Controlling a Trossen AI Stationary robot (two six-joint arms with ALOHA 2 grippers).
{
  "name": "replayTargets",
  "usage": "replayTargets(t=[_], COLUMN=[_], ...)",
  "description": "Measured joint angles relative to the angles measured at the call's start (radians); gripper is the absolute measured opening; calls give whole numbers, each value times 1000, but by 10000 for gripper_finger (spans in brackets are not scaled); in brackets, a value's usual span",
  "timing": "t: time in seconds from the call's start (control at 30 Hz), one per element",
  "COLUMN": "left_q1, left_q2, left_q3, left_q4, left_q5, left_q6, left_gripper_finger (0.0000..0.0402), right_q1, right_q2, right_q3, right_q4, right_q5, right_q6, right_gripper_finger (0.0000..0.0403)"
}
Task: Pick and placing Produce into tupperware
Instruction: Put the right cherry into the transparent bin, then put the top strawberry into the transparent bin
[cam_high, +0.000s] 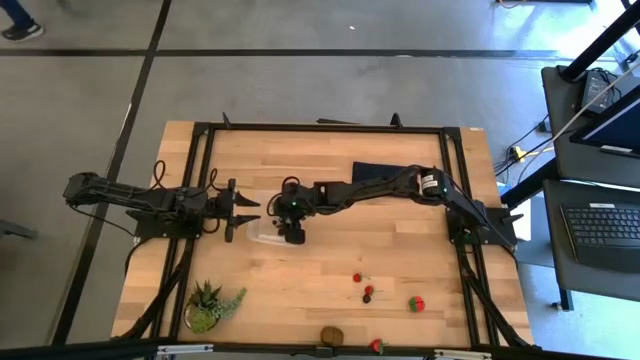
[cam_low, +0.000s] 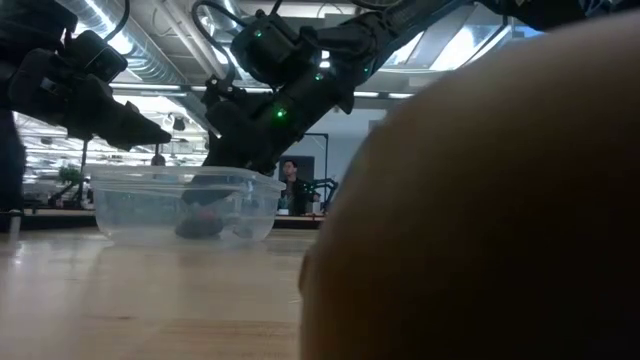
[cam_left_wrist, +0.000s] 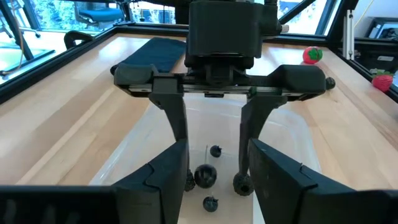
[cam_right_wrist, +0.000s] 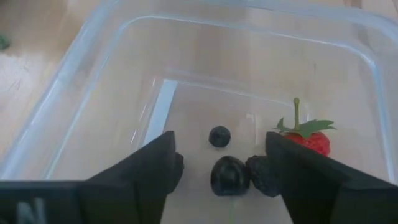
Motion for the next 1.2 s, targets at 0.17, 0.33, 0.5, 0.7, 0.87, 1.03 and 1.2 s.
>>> replayTargets(t=[0.17,0.33,0.5,0.7,0.87,1.03,1.2], left_q1=[0,0,0,0,0,0,0], left_q2=[0,0,0,0,0,0,0], left_q3=[0,0,0,0,0,0,0], left_q4=[0,0,0,0,0,0,0], left_q5=[0,0,0,0,0,0,-5], left_q6=[0,0,0,0,0,0,0], left_gripper_finger=[167,170,165,162,168,170,164], right_q1=[-8,-9,3,73,182,288,386], right_q2=[-43,-170,-287,-417,-490,-489,-485], right_q3=[-1,-1,-7,-159,-354,-466,-534], right_q4=[-13,-134,-437,-650,-609,-568,-462], right_q5=[3,2,0,-35,-33,31,130], right_q6=[0,-13,-38,24,117,307,349], right_gripper_finger=[284,288,288,288,288,288,288])
